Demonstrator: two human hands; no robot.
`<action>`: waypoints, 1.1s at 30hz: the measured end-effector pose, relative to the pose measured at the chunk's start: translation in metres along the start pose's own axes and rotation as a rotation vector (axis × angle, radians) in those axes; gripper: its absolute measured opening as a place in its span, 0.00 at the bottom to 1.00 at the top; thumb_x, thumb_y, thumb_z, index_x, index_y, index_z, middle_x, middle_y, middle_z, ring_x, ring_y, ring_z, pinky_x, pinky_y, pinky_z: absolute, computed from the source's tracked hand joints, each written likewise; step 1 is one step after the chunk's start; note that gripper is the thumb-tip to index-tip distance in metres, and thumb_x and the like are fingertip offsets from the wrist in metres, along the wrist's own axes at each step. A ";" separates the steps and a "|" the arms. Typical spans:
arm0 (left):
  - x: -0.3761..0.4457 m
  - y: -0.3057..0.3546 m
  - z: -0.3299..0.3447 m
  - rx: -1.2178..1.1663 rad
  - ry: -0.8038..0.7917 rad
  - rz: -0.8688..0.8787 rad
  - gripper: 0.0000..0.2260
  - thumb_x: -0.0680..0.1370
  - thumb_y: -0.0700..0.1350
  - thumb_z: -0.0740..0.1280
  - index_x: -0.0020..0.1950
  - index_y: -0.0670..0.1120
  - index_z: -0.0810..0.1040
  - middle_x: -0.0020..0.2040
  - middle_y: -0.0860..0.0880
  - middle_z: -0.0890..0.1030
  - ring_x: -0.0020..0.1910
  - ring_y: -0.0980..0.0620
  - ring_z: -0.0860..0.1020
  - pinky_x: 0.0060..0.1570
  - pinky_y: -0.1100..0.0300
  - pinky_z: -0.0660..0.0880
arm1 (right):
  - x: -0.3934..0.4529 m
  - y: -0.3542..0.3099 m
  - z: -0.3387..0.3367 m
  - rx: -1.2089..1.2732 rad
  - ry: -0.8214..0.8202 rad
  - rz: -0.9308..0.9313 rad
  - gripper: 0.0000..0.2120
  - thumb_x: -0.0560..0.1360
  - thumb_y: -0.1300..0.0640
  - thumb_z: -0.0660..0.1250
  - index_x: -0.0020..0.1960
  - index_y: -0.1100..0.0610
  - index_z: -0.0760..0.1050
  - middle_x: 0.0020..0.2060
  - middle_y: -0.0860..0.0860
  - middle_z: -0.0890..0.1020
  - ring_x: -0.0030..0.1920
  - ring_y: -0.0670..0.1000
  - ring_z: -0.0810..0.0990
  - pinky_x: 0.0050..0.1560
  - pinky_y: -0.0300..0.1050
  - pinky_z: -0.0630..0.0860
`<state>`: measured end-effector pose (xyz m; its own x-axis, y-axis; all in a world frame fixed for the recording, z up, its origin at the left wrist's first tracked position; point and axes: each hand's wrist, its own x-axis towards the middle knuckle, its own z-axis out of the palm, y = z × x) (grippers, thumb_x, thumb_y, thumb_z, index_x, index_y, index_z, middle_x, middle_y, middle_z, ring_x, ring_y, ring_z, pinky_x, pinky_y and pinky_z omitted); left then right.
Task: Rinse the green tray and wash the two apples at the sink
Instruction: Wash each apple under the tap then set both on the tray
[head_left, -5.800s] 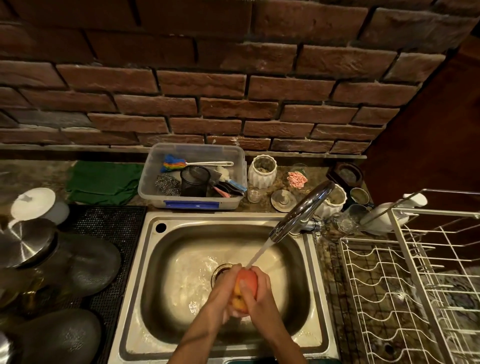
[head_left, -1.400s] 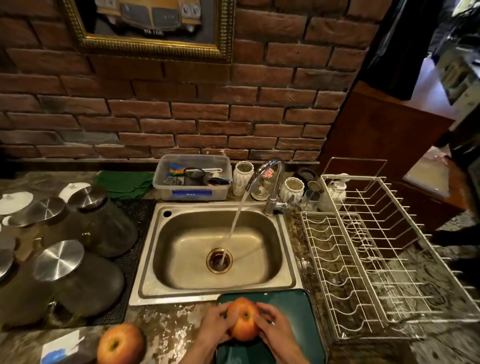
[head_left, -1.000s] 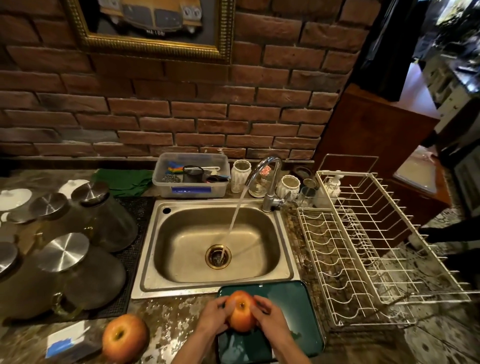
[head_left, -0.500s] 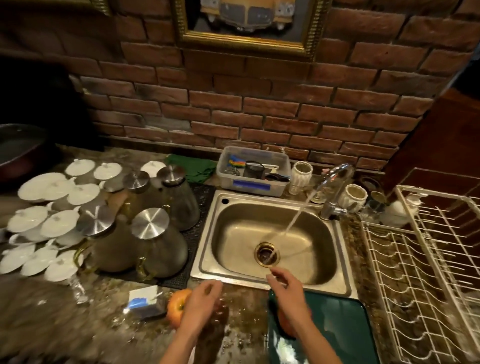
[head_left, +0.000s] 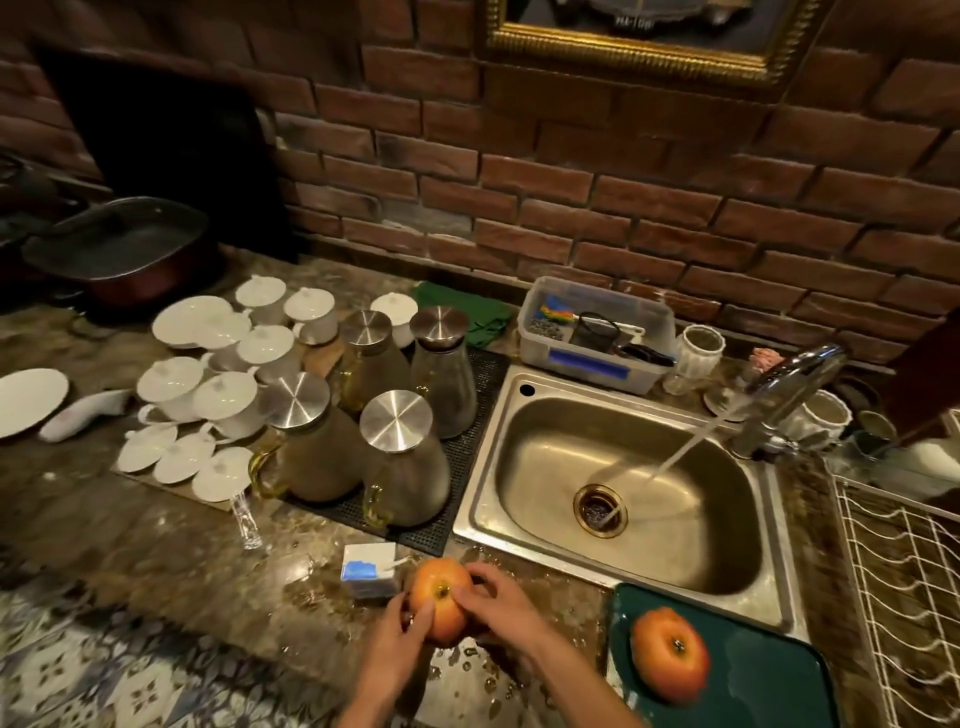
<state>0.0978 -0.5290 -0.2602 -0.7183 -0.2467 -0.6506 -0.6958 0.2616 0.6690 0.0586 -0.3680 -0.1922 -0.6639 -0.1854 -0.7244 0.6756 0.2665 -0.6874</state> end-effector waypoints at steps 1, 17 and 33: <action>0.005 -0.002 0.003 -0.086 -0.036 -0.026 0.20 0.78 0.49 0.69 0.68 0.44 0.74 0.57 0.39 0.82 0.56 0.41 0.81 0.57 0.46 0.78 | 0.001 0.001 0.002 0.000 0.009 0.001 0.19 0.78 0.54 0.69 0.68 0.50 0.72 0.59 0.51 0.79 0.52 0.48 0.79 0.54 0.45 0.80; -0.014 0.068 0.056 -0.306 -0.243 0.085 0.17 0.74 0.51 0.74 0.61 0.54 0.75 0.54 0.50 0.80 0.54 0.47 0.81 0.45 0.56 0.81 | -0.025 0.011 -0.065 0.258 0.242 -0.032 0.11 0.76 0.52 0.71 0.58 0.46 0.75 0.58 0.51 0.78 0.56 0.52 0.79 0.50 0.48 0.84; 0.007 0.222 0.195 -0.210 -0.518 0.268 0.24 0.77 0.52 0.70 0.72 0.59 0.70 0.68 0.43 0.73 0.62 0.41 0.78 0.55 0.44 0.81 | -0.018 -0.011 -0.226 0.596 0.449 -0.167 0.14 0.75 0.50 0.72 0.59 0.50 0.75 0.55 0.59 0.80 0.51 0.57 0.84 0.38 0.46 0.83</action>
<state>-0.0601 -0.2904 -0.1866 -0.8090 0.3006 -0.5051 -0.5157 0.0494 0.8553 -0.0090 -0.1539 -0.1602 -0.7530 0.2580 -0.6053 0.5287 -0.3105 -0.7900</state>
